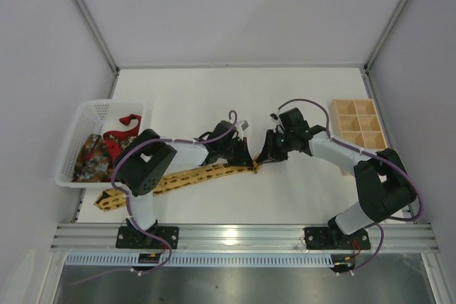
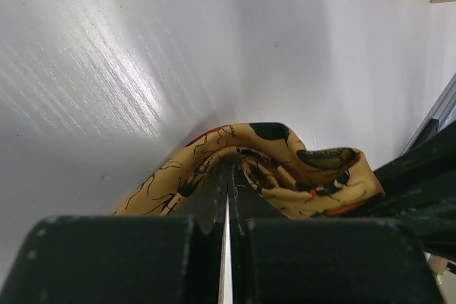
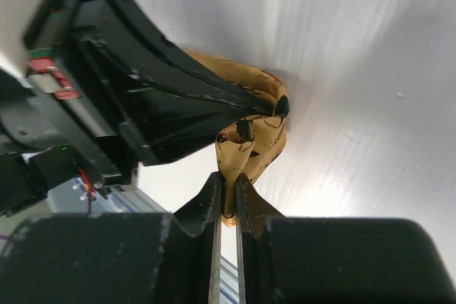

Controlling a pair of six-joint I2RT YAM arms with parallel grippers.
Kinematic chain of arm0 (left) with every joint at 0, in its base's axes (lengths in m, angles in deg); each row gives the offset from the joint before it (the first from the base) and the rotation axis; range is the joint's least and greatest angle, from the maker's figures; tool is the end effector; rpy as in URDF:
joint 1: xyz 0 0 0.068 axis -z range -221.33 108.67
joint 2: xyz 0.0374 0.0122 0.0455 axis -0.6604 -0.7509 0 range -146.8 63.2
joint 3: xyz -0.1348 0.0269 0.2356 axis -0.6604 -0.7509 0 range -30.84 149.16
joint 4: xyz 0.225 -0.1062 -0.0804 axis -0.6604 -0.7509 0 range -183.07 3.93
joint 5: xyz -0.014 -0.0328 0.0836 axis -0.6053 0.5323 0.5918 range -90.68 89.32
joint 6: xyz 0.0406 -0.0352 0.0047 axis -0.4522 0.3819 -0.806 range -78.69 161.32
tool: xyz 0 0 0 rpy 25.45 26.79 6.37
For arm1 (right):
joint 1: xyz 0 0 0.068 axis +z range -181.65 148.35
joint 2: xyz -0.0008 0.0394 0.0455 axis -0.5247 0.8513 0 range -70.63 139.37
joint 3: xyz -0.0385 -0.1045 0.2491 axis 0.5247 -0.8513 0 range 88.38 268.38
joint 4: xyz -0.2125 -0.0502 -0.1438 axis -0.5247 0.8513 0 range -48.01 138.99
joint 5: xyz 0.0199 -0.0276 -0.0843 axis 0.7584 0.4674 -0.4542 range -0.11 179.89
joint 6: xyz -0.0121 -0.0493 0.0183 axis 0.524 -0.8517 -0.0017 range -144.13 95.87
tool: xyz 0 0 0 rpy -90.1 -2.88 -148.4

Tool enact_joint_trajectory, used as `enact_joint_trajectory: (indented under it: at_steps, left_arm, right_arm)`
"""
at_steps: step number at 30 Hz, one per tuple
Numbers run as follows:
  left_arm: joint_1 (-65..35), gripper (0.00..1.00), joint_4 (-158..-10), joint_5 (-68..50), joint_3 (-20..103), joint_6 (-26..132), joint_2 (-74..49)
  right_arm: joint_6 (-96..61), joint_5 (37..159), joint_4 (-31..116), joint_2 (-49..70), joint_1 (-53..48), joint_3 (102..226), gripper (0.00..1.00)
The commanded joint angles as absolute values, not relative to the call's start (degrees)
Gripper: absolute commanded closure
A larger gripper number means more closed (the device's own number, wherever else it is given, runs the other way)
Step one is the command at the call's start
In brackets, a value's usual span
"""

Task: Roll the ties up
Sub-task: Roll the tie

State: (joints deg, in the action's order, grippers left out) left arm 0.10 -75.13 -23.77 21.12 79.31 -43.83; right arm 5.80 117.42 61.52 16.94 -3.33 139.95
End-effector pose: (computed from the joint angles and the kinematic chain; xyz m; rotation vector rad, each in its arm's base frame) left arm 0.2632 -0.2510 0.1251 0.2975 2.5475 -1.0924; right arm 0.2580 0.1578 0.1948 -0.1658 2.6815 0.9779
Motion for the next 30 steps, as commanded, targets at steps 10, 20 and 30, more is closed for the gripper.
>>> enact_joint_trajectory:
  at_steps: [10,20,30]
  left_arm:
    - [0.2,1.00,-80.8,-19.6,19.5,78.8,-39.8]
    - [1.0,1.00,-80.1,-22.0,20.0,79.1,-37.1]
    - [2.4,1.00,-78.2,-22.8,22.9,80.3,-37.3]
  right_arm:
    - [2.7,104.8,68.9,14.9,-3.8,140.1,1.00]
    - [4.3,104.2,69.5,13.5,-4.5,140.0,1.00]
    - [4.6,104.0,69.5,14.5,-4.1,140.8,1.00]
